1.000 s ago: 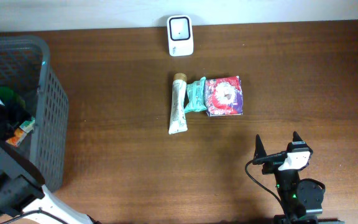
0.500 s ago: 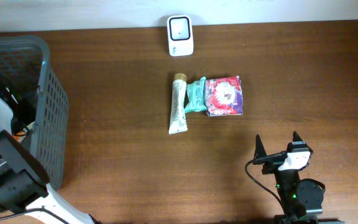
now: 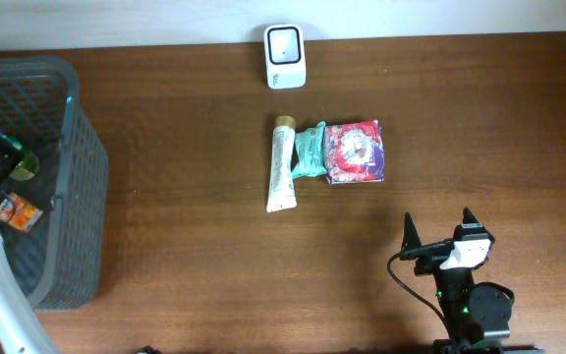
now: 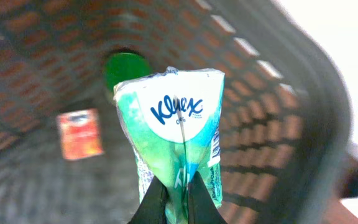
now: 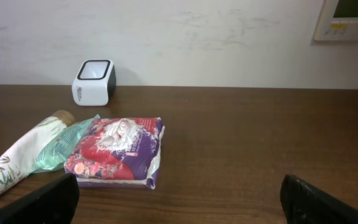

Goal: Scan the item barcode
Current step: 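Carry the teal Kleenex pack to the scanner and place it left of the tube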

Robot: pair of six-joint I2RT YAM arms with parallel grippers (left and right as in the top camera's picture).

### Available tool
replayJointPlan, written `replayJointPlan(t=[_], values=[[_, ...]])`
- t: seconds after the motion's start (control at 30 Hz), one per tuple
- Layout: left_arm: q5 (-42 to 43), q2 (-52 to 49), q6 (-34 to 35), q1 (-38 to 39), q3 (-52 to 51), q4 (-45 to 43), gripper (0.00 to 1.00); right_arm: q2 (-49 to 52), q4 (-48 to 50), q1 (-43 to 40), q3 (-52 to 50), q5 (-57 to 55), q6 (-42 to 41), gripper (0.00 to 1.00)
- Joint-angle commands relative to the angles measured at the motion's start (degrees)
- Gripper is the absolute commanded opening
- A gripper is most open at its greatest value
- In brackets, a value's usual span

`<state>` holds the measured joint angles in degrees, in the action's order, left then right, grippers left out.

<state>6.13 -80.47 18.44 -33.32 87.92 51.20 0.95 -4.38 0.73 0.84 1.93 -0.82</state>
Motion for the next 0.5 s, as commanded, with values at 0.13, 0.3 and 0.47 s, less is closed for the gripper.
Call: replayJointPlan(t=[0.13,0.3,0.47], values=[[12.17,8.55,-3.87,24.63,0.42,-1.62,0.0,-0.22,-0.07,0.0,-0.52,-0.07,0.39,0.99],[-6.67,2.08,-6.54,49.2,0.13,0.17,0.0,-0.22,-0.07,0.0,-0.52,-0.07,0.39,0.98],[-7.43,-18.91,1.9,54.8,0.13,2.34,0.0,-0.22,-0.07,0.0,-0.52,-0.07,0.39,0.99]])
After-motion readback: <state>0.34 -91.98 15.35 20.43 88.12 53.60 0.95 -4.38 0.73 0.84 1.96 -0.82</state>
